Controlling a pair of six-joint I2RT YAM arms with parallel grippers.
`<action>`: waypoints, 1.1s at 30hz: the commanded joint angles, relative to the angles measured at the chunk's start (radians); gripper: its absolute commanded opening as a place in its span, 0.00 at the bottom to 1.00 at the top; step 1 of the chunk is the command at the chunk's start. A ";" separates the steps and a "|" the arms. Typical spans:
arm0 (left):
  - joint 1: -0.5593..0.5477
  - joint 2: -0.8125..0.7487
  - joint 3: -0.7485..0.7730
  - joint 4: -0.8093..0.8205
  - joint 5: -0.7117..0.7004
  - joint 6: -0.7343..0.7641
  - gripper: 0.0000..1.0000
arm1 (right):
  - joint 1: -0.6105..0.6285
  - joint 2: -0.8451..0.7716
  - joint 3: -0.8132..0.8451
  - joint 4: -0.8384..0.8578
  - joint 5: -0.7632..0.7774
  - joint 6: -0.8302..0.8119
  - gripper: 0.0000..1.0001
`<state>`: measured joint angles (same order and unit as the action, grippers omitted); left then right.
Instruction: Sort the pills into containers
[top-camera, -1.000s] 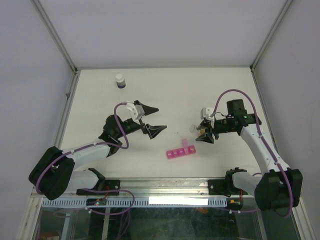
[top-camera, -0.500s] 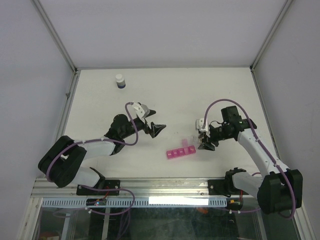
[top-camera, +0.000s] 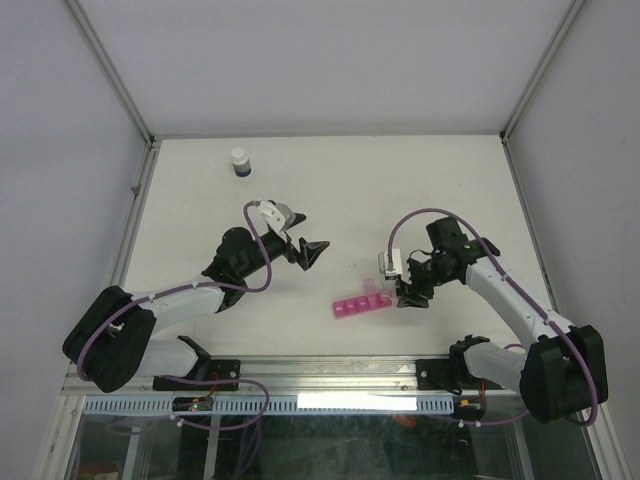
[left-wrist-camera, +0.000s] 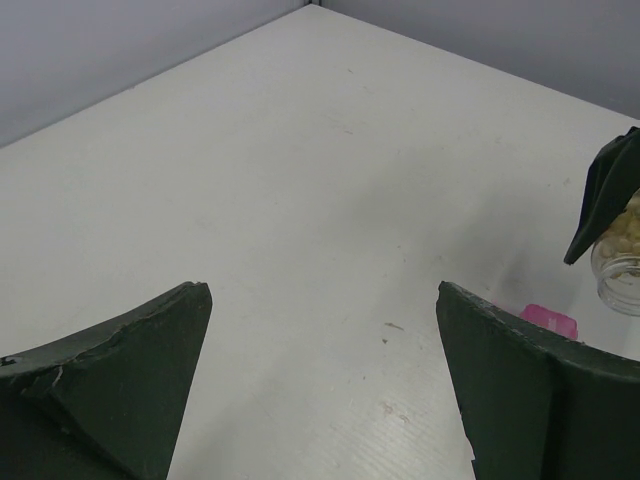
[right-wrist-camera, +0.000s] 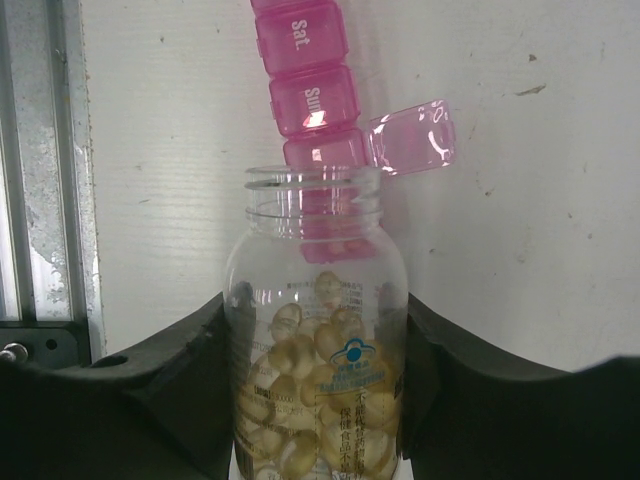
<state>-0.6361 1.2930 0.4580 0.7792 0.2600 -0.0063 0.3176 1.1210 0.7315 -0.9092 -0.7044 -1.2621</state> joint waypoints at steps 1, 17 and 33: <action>-0.012 0.026 0.057 -0.044 -0.002 0.036 0.99 | 0.032 0.005 0.000 0.034 0.045 0.007 0.00; -0.016 0.083 0.110 -0.089 0.059 0.057 0.99 | 0.098 0.046 -0.014 0.067 0.132 0.045 0.00; -0.016 0.085 0.115 -0.096 0.063 0.059 0.99 | 0.133 0.083 -0.017 0.091 0.178 0.072 0.00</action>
<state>-0.6426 1.3830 0.5327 0.6601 0.2974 0.0273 0.4431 1.2076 0.7113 -0.8497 -0.5323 -1.2030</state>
